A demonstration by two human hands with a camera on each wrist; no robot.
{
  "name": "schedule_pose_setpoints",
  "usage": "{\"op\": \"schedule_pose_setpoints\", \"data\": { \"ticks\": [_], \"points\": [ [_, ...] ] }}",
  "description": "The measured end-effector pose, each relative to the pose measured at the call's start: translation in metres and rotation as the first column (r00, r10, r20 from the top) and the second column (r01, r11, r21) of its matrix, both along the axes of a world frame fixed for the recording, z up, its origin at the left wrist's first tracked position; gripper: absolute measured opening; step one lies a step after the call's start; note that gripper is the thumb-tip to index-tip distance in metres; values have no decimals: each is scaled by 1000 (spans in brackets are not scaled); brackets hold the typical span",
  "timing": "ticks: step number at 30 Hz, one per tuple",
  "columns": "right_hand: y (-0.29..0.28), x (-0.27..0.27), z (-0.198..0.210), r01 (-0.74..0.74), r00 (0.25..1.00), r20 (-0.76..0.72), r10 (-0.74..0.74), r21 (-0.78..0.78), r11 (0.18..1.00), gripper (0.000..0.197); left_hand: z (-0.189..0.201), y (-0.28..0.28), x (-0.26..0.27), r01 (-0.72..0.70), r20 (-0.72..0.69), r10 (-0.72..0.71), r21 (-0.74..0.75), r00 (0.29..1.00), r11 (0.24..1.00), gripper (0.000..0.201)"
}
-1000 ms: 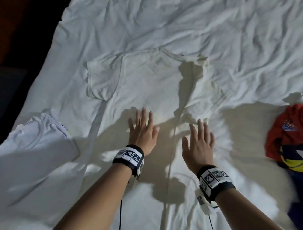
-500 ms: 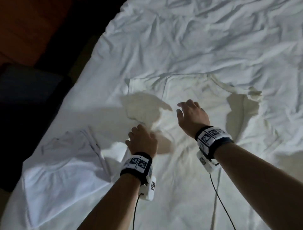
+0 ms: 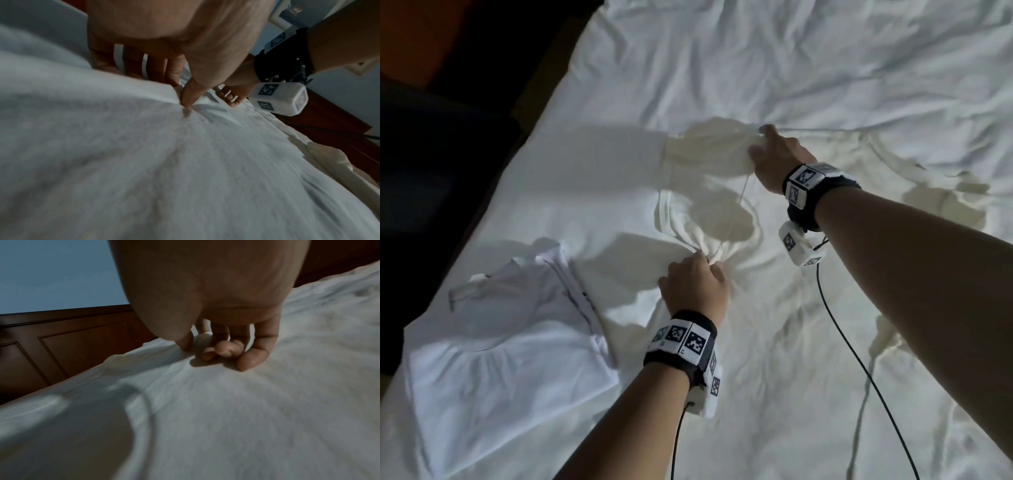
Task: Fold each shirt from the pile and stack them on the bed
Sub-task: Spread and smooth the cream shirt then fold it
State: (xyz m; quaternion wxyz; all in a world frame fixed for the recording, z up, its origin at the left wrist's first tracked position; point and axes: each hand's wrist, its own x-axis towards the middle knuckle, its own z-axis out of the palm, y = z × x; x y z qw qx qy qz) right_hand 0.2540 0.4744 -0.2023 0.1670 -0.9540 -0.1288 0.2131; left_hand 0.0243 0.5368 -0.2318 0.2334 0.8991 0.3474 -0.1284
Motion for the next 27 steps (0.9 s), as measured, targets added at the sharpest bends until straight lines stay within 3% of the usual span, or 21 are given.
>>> {"op": "schedule_pose_setpoints", "data": {
  "ticks": [4, 9, 14, 21, 25, 27],
  "points": [
    [3, 0, 5, 42, 997, 67, -45, 46, 998, 23, 4, -3, -3, -29, 91, 31, -26, 995, 999, 28],
    [-17, -2, 27, 12, 994, 103, -22, 105, 994, 24, 27, -28, -14, -37, 265, 50, -54, 963, 998, 32],
    [-65, -2, 55, -10, 991, 132, 2, 58, 998, 23, 44, -84, -23, 58, 414, -40, -29, 909, 998, 28],
    [-139, -3, 71, 17, 994, 106, 1, -166, 986, 29, 38, -162, -32, 273, 343, -267, 30, 901, 961, 28],
    [-173, -9, 57, 92, 993, 92, -79, -143, 985, 28, 22, -188, -33, 318, 280, -304, -5, 910, 948, 24],
    [-186, -19, 45, 113, 990, 100, -102, -114, 987, 38, 20, -191, -34, 332, 202, -312, -73, 928, 940, 27]
  ]
}}
